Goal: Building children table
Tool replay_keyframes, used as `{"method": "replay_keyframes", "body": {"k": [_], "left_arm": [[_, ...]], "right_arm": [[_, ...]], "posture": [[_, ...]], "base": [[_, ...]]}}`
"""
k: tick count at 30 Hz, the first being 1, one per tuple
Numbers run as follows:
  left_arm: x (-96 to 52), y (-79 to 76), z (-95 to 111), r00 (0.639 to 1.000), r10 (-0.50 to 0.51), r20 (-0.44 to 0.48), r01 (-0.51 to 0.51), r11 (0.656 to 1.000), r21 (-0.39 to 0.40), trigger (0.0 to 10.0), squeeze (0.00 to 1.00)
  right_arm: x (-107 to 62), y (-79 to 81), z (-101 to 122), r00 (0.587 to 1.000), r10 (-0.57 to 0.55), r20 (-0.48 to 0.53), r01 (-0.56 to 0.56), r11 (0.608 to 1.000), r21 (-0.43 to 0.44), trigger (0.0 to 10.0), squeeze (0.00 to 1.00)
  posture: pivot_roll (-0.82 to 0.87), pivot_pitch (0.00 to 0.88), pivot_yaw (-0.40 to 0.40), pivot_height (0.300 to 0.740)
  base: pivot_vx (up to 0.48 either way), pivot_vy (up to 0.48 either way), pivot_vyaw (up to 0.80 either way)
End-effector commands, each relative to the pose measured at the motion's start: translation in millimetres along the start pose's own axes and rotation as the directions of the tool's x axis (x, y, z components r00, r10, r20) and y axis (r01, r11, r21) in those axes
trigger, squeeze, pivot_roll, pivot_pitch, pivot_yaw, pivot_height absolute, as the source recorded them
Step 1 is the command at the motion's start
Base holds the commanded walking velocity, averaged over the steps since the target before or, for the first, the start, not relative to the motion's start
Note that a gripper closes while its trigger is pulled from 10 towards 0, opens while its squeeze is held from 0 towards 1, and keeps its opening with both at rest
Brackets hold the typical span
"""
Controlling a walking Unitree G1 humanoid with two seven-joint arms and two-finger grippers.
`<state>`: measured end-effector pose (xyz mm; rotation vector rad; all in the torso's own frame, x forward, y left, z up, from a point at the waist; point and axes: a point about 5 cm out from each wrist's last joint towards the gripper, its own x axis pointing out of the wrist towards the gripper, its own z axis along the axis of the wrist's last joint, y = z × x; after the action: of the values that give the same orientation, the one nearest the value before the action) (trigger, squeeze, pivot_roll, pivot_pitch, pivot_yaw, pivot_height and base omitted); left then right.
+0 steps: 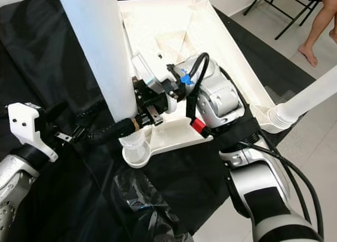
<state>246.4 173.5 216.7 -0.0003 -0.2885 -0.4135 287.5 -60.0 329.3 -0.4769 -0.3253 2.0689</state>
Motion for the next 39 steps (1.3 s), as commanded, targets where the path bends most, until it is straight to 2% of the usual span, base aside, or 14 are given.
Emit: {"method": "replay_keyframes", "body": {"k": [1,7,18,30,39], "left_arm": [[-1.7,-2.7,1,1.000,-0.003,0.006,0.003,1.000,0.011,10.0,0.00],[-0.8,-1.6,2,1.000,0.003,0.015,-0.004,1.000,0.017,10.0,0.00],[7.5,-2.9,3,0.999,-0.004,0.036,0.003,1.000,0.020,10.0,0.00],[11.0,-3.7,1,0.999,-0.004,0.043,0.004,1.000,0.016,10.0,0.00],[16.2,2.3,0,0.999,-0.010,0.047,0.009,0.999,0.032,10.0,0.00]], "right_arm": [[1.8,3.9,-6,0.999,0.045,0.004,-0.045,0.999,0.016,10.0,0.00],[3.5,4.6,-12,0.999,0.043,0.021,-0.044,0.998,0.034,10.0,0.00],[16.4,7.0,-15,0.994,0.110,0.020,-0.110,0.994,0.023,10.0,0.00],[14.6,12.9,-21,0.993,0.115,-0.007,-0.114,0.992,0.043,10.0,0.00],[8.0,18.5,-23,0.996,0.093,-0.001,-0.093,0.994,0.054,10.0,0.00]], "posture": [[0.04,0.367,-0.080,0.740],[0.05,0.364,-0.083,0.740],[0.05,0.341,-0.093,0.740],[0.05,0.314,-0.087,0.740],[0.05,0.273,-0.073,0.740]], "base": [[0.000,0.000,0.00],[0.000,0.000,0.00],[0.000,0.000,0.00],[0.000,0.000,0.00],[0.000,0.000,0.00]]}}
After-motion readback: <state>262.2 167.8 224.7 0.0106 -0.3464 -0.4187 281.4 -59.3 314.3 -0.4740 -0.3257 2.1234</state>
